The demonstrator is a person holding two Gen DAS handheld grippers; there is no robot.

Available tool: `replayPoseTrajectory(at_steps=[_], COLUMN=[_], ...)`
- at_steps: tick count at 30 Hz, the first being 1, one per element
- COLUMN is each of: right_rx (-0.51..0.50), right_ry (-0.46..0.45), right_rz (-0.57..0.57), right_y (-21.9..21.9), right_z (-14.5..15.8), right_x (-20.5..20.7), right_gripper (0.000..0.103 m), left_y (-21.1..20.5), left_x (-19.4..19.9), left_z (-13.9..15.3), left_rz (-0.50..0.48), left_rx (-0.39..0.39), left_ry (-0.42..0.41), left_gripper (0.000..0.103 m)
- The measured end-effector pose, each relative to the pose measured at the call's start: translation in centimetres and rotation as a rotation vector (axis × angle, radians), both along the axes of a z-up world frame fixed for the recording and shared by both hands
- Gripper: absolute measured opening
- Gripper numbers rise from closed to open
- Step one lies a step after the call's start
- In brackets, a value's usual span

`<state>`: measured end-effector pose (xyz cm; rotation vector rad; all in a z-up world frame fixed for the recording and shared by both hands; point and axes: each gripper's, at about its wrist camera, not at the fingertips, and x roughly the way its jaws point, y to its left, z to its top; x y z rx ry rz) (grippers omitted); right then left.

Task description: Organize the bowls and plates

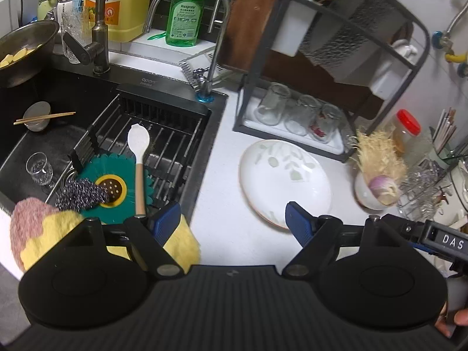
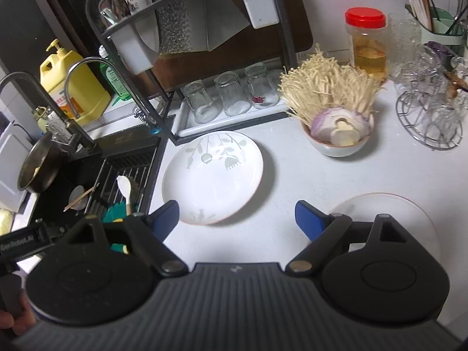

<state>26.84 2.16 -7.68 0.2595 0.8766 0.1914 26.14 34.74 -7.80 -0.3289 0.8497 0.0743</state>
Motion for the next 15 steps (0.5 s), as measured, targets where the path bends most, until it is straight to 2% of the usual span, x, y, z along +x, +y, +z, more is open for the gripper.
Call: replayPoseTrajectory(at_steps=[5, 8, 15], right_rx=[0.017, 0.014, 0.030], right_ry=[0.049, 0.050, 0.066], right_rz=[-0.027, -0.047, -0.083], right_y=[1.1, 1.4, 1.8], right_z=[-2.0, -2.8, -4.1], right_x=[2.2, 3.1, 5.0], right_gripper=[0.088, 0.087, 0.087], left_y=[2.0, 3.0, 3.8], left_x=[1.9, 3.3, 7.2], left_z=[-1.7, -2.7, -4.4], left_rz=[-0.001, -0.003, -0.043], left_rx=[-0.030, -0.057, -0.065], left_ry=[0.009, 0.024, 0.041], left_gripper=[0.082, 0.082, 0.082])
